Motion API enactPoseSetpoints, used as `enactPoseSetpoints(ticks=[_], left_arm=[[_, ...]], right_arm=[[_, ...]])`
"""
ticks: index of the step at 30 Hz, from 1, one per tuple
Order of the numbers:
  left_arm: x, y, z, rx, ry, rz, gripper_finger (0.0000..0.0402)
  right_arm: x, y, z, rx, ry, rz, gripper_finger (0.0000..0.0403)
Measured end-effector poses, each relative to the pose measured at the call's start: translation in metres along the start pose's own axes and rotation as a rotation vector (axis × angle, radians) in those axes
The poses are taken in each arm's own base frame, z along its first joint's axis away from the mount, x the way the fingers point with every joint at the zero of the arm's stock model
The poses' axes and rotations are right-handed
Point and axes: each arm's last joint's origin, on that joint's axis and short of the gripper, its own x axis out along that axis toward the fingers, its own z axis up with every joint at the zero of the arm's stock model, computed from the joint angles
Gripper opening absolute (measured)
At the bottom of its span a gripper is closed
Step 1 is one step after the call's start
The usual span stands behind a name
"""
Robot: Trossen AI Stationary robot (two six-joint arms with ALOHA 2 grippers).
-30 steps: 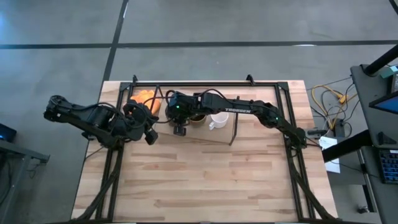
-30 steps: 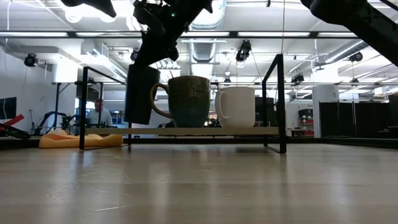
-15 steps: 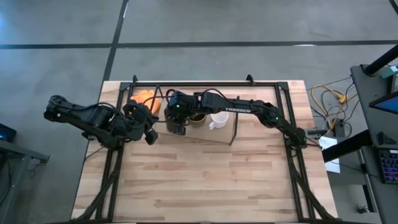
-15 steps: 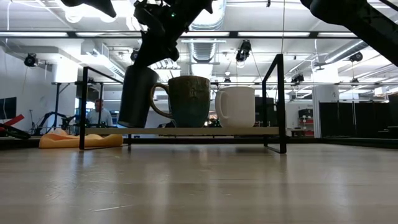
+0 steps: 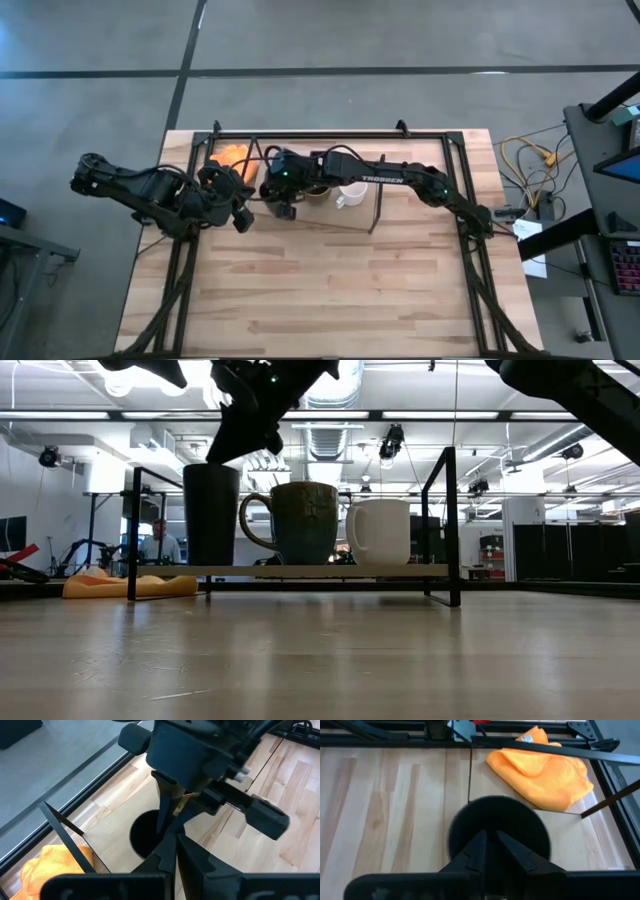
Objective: Stack small to large cups/mugs on shelf
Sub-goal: Put the black cup on the shelf
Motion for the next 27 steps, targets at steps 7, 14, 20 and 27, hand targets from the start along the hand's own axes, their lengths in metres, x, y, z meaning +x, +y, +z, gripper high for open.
enactPoseSetpoints(ticks=[7, 14, 20, 27], left_arm=[[0.0, 0.0, 0.0, 0.003, 0.001, 0.0, 0.0], [0.001, 0.0, -0.001, 0.006, 0.003, 0.002, 0.0], [0.003, 0.001, -0.005, 0.03, 0.025, 0.022, 0.0], [0.002, 0.003, -0.006, 0.04, 0.034, 0.03, 0.0]], right_arm=[[0.003, -0.001, -0.003, -0.018, 0.01, -0.027, 0.001], [0.002, -0.001, 0.004, 0.003, -0.048, -0.083, 0.0008], [-0.007, 0.03, 0.008, 0.024, -0.053, -0.035, 0.0008], [-0.016, 0.072, 0.01, -0.019, -0.053, -0.037, 0.0008]])
